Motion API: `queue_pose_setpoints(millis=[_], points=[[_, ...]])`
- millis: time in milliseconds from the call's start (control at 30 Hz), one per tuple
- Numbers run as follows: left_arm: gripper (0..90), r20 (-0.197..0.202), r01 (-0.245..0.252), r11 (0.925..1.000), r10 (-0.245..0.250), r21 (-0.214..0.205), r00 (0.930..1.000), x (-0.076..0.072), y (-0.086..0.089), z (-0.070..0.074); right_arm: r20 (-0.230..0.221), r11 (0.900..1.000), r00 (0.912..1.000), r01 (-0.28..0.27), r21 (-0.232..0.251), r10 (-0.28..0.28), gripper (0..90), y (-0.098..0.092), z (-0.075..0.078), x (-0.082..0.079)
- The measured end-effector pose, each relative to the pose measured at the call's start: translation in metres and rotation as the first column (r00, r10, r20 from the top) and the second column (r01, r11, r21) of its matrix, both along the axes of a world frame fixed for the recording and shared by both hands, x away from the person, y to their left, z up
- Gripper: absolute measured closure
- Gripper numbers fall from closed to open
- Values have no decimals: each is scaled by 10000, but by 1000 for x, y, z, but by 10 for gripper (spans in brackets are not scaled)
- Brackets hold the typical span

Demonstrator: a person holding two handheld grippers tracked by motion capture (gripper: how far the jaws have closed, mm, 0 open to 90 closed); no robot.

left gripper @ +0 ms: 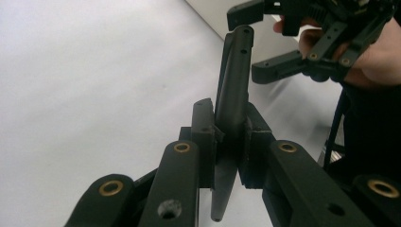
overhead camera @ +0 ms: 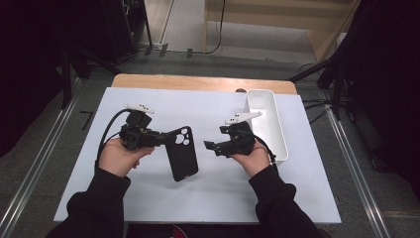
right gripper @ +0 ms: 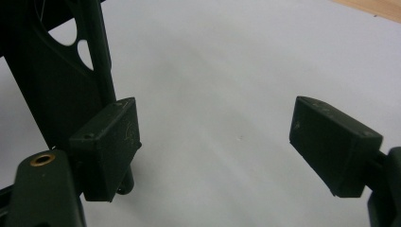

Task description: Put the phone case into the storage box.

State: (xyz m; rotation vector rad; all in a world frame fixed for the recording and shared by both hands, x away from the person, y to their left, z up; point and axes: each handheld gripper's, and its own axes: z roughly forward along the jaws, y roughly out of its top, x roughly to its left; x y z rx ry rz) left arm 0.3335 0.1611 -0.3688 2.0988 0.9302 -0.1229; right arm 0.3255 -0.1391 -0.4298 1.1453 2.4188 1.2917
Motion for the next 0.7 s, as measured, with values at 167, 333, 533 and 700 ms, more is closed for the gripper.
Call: queue_pose_setpoints(millis=[167, 333, 533, 700], points=[[789, 171, -381, 9992, 383, -82, 9991, 1, 3, 2, 73, 9999, 9999, 97, 53, -97, 109, 1, -2, -2], [789, 293, -565, 9984, 567, -48, 9980, 3, 3, 3, -30, 9999, 9999, 130, 86, -130, 0, 1, -3, -3], [789, 585, -942, 9955, 936, 68, 9939, 5, 2, 2, -234, 9993, 9997, 83, 352, -74, 0, 0, -3, -4], [789, 836, -1466, 9892, 1468, -85, 9856, 7, 2, 3, -177, 9995, 9994, 293, 129, -290, 0, 2, -2, -6]])
